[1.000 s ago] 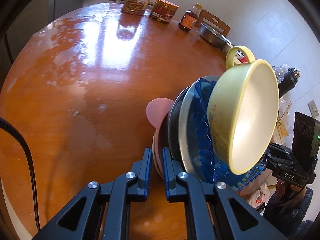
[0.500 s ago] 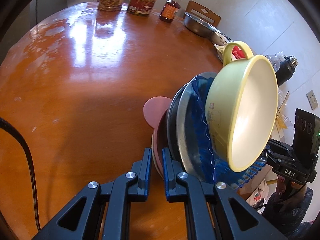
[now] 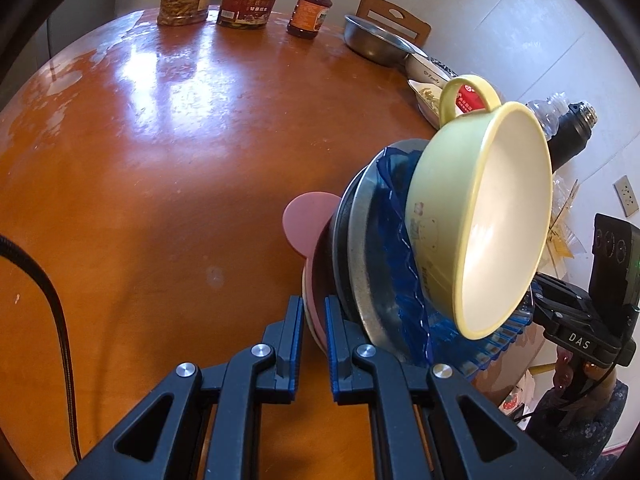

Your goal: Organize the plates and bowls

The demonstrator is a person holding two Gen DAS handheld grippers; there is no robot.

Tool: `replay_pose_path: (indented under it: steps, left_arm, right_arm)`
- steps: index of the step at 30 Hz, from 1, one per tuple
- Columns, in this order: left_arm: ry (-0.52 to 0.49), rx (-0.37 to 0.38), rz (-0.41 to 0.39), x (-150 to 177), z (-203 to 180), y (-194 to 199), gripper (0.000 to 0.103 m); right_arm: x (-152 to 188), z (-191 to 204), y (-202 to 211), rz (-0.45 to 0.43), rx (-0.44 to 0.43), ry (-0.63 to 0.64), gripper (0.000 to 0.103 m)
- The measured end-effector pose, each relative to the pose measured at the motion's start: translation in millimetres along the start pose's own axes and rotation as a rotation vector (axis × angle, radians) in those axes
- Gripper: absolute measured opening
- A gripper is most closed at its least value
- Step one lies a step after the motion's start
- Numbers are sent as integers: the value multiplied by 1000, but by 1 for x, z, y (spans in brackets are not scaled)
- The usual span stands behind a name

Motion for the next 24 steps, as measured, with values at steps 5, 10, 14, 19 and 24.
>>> replay_pose_path:
  steps: [5,10,14,19,24]
  left_arm:
    - [-3,-21,-6,1,3,1,15]
    - [15,-46,-21,4,9,3,28]
    - [27,-78,-51,11,14,13,43]
    - [20,-79,-110,12,11,31,43]
    - [32,-92,-156,13,13,49,55]
  right_arm:
    - [-2,-2,0,-3,0,0,24]
    - [2,-4,2,-10,11,-33,29]
    - [3,-11,11,-42,74,-49,41]
    - [7,-10,25,-74,111,-49,49]
    - [8,-7,35,-99,136,-50,53]
Point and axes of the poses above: each gripper's, at about its wrist camera, not at the fingertips, and y roughly against the way its jaws point, z to its left, x to its underside, the point moved 7 cm from there along -y, roughly the way its jaws point, and after that the axes turned 7 degrees about x, right-handed, at the moved point
